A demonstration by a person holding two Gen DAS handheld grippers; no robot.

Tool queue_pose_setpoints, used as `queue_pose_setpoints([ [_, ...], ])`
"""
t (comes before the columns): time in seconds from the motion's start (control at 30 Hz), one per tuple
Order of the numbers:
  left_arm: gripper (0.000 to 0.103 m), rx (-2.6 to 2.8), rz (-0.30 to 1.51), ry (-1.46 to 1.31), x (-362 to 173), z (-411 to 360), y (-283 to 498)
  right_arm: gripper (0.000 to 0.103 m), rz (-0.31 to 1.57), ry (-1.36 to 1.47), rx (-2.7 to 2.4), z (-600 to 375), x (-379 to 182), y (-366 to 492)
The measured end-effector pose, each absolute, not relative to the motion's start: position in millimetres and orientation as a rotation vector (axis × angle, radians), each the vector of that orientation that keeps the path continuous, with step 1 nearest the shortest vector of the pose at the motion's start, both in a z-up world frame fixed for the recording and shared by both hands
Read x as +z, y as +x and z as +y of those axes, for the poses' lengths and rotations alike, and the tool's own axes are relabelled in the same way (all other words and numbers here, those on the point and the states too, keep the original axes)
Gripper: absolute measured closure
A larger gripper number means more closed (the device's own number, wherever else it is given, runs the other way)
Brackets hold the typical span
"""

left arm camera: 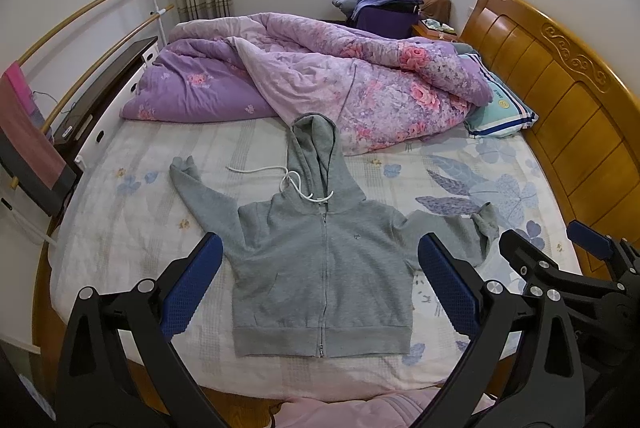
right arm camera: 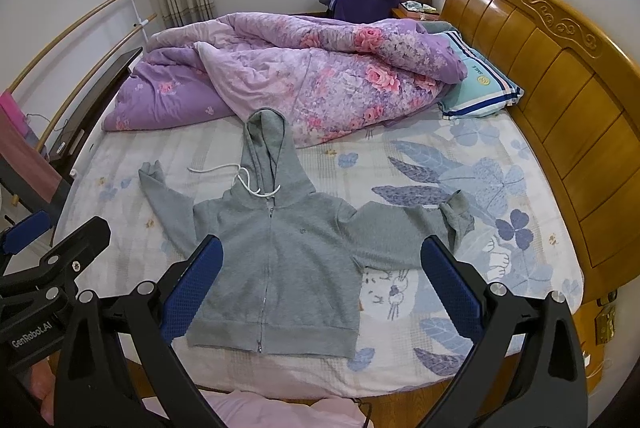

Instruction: Fold large clothes

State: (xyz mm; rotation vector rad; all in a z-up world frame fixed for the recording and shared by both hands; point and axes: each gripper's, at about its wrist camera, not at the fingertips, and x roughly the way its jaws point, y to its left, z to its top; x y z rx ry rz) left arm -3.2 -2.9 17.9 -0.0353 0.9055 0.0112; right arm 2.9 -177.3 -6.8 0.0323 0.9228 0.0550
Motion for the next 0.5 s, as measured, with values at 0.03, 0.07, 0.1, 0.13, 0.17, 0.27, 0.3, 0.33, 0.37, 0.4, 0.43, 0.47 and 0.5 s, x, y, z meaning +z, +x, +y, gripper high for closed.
queue_pose_setpoints([
  [0.03, 0.005, 0.012, 0.906, -0.035, 18.7, -2.8, -3.2, 0.007, 0.924, 0.032, 0.055, -177.1, -6.8, 3.0],
  [0.07, 0.005, 0.010, 0.906, -0.035, 17.2, -2.3, -3.3, 0.007, 0.926, 0.031, 0.056, -177.2, -6.9, 3.0],
  [0.1, 0.005, 0.009, 0.906, -0.036, 17.0, -2.0, -3.5, 0.007, 0.927, 0.031, 0.058, -177.7, -6.9, 3.9],
  [0.13, 0.005, 0.009, 0.908, -0.037, 17.7, -1.9, -3.7, 0.007, 0.929, 0.031, 0.059, -177.9, -7.1, 4.1],
  [0.17, 0.005, 0.010, 0.908, -0.038, 17.9, -2.0, -4.1, 0.007, 0.931, 0.030, 0.060, -178.1, -7.3, 4.9],
  [0.27, 0.005, 0.013, 0.911, -0.040, 13.7, 0.8, -3.5, 0.007, 0.931, 0.030, 0.062, -177.8, -8.2, 4.7],
  [0.3, 0.005, 0.013, 0.911, -0.040, 12.0, 1.4, -3.8, 0.007, 0.932, 0.030, 0.064, -178.4, -8.7, 4.6],
  [0.33, 0.005, 0.013, 0.910, -0.041, 12.1, 1.5, -3.9, 0.007, 0.933, 0.029, 0.065, -177.9, -8.9, 4.8],
  [0.37, 0.005, 0.013, 0.910, -0.041, 12.3, 1.8, -4.2, 0.007, 0.934, 0.028, 0.067, -178.0, -9.1, 4.6],
  [0.4, 0.005, 0.013, 0.909, -0.038, 11.9, 1.3, -3.7, 0.007, 0.934, 0.028, 0.067, -178.0, -9.2, 5.1],
  [0.43, 0.005, 0.014, 0.909, -0.038, 12.2, 1.5, -3.6, 0.007, 0.935, 0.028, 0.069, -177.9, -9.4, 5.2],
  [0.47, 0.005, 0.013, 0.909, -0.039, 12.5, 1.9, -3.4, 0.007, 0.935, 0.027, 0.070, -177.1, -9.5, 5.3],
  [0.5, 0.005, 0.011, 0.909, -0.038, 12.3, 2.1, -3.1, 0.007, 0.936, 0.027, 0.072, -176.7, -9.8, 5.2],
])
